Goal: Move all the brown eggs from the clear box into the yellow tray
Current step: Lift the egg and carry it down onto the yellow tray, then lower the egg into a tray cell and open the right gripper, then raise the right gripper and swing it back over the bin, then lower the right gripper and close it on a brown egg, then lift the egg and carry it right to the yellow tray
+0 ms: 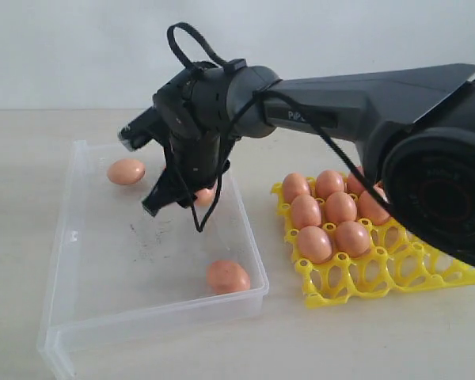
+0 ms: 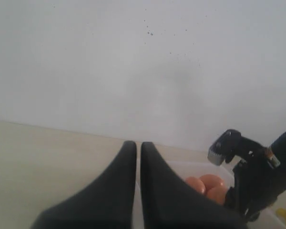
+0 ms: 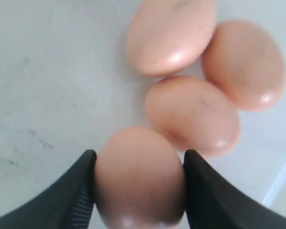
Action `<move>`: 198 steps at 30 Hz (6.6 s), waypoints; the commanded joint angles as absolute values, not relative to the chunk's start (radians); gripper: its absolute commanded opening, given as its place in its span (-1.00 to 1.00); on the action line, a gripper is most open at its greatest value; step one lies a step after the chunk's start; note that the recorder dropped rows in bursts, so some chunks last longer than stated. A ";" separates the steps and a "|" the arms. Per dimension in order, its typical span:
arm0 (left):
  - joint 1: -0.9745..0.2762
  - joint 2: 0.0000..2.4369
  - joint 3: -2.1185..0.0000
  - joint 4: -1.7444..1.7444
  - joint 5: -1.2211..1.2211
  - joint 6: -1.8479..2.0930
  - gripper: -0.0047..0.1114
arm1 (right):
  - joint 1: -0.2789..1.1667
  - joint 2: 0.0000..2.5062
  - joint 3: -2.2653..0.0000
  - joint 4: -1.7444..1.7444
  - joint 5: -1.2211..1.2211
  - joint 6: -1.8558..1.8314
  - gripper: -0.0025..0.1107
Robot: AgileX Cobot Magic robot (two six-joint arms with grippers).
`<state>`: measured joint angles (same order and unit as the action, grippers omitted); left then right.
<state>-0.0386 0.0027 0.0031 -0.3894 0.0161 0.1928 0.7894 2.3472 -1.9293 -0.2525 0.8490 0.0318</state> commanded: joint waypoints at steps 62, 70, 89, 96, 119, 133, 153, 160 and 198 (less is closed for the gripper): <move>-0.071 0.000 0.000 -0.400 0.000 0.185 -0.85 | 0.446 1.755 -0.327 0.254 -0.888 0.210 -0.96; -0.071 0.000 0.000 -0.400 0.000 0.185 -0.85 | 0.446 1.781 -0.329 0.336 -0.889 0.164 -0.96; -0.071 0.000 0.000 -0.400 0.000 0.185 -0.85 | 0.448 1.781 -0.329 0.334 -0.905 0.181 -0.02; -0.071 0.000 0.000 -0.400 0.000 0.185 -0.85 | 0.448 1.775 -0.329 0.310 -1.043 0.181 -0.03; -0.071 0.000 0.000 -0.400 0.000 0.185 -0.85 | 0.615 1.674 -0.872 -1.015 -0.397 0.675 -0.46; -0.071 0.000 0.000 -0.400 0.000 0.185 -0.85 | 0.707 2.238 -1.919 0.101 0.994 0.012 0.16; -0.071 0.000 0.000 -0.400 0.000 0.185 -0.85 | 0.621 2.417 -2.036 0.031 0.929 0.208 0.10; -0.071 0.000 0.000 -0.400 0.000 0.185 -0.85 | 0.631 2.415 -2.036 0.081 0.848 0.045 -0.96; -0.071 0.000 0.000 -0.400 0.000 0.185 -0.85 | 0.601 1.291 -0.499 -0.037 -0.540 0.051 -0.96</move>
<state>-0.0657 0.0027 0.0031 -0.3894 0.0161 0.1928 0.6839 1.3718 -0.6802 -0.1038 -0.2326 0.0330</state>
